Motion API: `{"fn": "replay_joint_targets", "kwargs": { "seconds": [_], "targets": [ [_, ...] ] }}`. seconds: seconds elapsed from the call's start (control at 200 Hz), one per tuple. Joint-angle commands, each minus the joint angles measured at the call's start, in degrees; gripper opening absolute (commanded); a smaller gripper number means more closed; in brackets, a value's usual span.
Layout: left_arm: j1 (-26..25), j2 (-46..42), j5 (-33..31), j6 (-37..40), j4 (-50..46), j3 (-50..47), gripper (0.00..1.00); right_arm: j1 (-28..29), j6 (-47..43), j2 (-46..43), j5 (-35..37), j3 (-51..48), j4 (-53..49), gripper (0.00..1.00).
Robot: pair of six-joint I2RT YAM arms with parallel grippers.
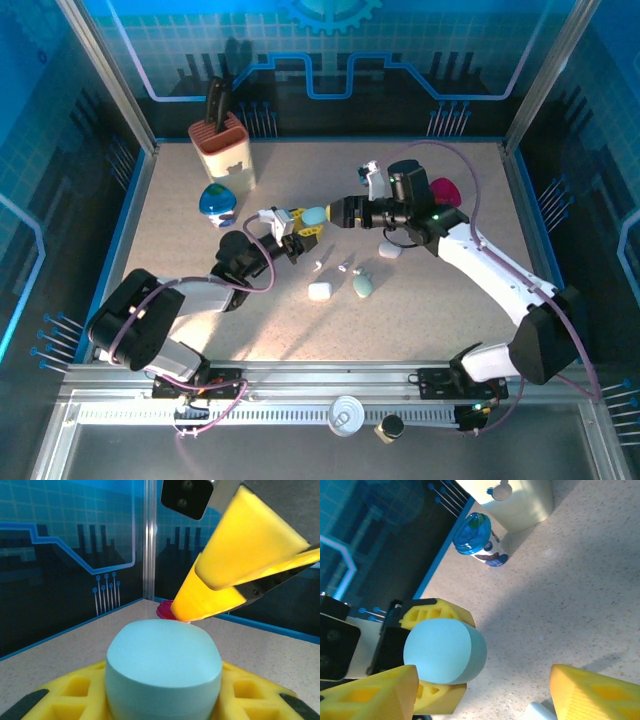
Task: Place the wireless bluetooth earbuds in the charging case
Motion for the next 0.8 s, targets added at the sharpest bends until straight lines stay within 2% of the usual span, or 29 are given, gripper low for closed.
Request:
{"fn": "replay_joint_targets", "kwargs": {
  "seconds": [0.0, 0.165, 0.245, 0.325, 0.42, 0.59, 0.63, 0.695, 0.795],
  "targets": [
    [-0.4, 1.4, 4.4, -2.0, 6.7, 2.6, 0.27, -0.8, 9.3, 0.3, -10.6, -2.7, 8.8, 0.71],
    [-0.4, 1.6, 6.3, -1.2, 6.8, 3.2, 0.29, -0.8, 16.8, 2.7, -15.7, -5.2, 18.2, 0.69],
    [-0.4, 1.8, 6.5, -1.2, 6.8, 3.3, 0.29, -0.9, 20.9, 4.4, -18.1, -6.4, 23.8, 0.65],
    [-0.4, 2.0, 6.3, -1.2, 6.8, 3.3, 0.29, -0.9, 24.4, 5.9, -19.9, -7.5, 29.5, 0.58],
    [-0.4, 2.3, 5.9, -1.1, 6.7, 3.2, 0.29, -0.9, 26.0, 6.8, -20.7, -7.8, 31.6, 0.48],
    [-0.4, 2.9, 5.2, 0.1, 6.7, 2.5, 0.3, -1.4, 24.6, 6.7, -19.9, -7.9, 30.0, 0.21],
    [-0.4, 2.8, 5.0, 0.3, 6.7, 2.4, 0.35, -1.6, 24.2, 6.7, -19.4, -8.1, 29.7, 0.19],
    [-0.3, 2.4, 4.6, -0.1, 5.4, 2.2, 0.49, -2.1, 23.2, 6.6, -18.3, -8.5, 28.7, 0.18],
    [-0.2, -0.6, 4.8, 1.9, -3.7, 2.7, 0.69, -3.4, 18.8, 6.0, -13.6, -9.1, 23.4, 0.18]
  ]
}}
